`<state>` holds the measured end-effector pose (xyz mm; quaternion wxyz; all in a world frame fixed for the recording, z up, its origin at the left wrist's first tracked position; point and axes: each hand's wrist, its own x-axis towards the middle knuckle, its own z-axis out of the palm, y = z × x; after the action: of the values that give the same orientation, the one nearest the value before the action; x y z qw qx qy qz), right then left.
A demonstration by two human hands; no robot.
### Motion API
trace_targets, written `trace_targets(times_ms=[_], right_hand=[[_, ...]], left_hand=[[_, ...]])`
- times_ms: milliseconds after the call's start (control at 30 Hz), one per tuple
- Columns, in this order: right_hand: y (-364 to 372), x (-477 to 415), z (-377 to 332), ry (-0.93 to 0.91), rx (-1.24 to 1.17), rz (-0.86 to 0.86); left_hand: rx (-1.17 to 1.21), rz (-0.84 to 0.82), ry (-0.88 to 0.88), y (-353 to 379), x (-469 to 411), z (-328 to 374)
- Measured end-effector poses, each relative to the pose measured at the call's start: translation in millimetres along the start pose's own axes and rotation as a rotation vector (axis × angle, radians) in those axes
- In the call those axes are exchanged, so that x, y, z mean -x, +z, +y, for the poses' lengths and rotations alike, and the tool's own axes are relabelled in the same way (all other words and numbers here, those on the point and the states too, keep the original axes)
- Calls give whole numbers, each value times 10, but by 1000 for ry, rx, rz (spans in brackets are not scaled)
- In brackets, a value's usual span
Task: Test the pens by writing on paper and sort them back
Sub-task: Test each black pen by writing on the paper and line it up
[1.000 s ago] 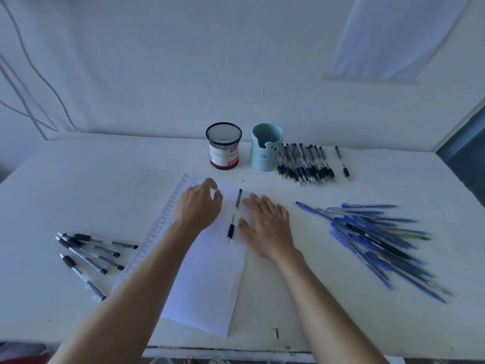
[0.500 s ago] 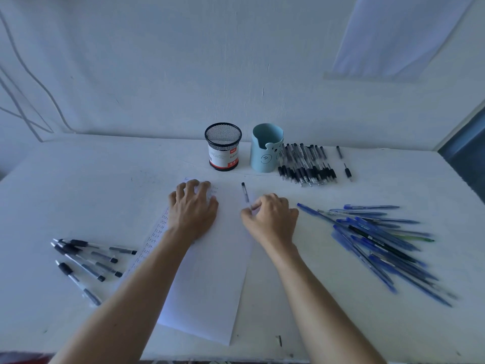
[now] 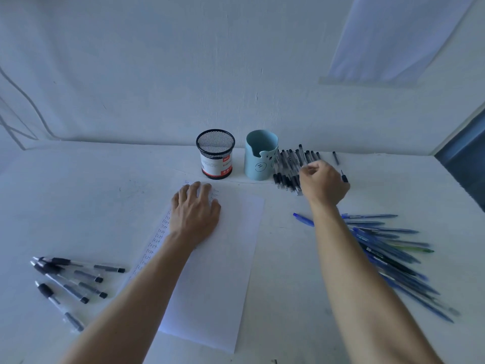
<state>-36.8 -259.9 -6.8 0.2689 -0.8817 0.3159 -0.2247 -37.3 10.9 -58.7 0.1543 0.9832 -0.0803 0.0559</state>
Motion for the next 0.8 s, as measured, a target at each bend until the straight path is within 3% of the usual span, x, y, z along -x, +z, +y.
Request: trace_targets(times_ms=[233,600,700,800], right_hand=[[78,-231,-15,-5,163,-65],[9,111,-49,-40,96,-39],[33,468,-141,-199,2,-16],[135,979,-233,-419,-101,-138]], left_hand=[[-6,30,8,10,6,-1],[34,35,13,0,20,-14],[102,38,-8,-12,25,-27],[276,46,-61,-55,15,-61]])
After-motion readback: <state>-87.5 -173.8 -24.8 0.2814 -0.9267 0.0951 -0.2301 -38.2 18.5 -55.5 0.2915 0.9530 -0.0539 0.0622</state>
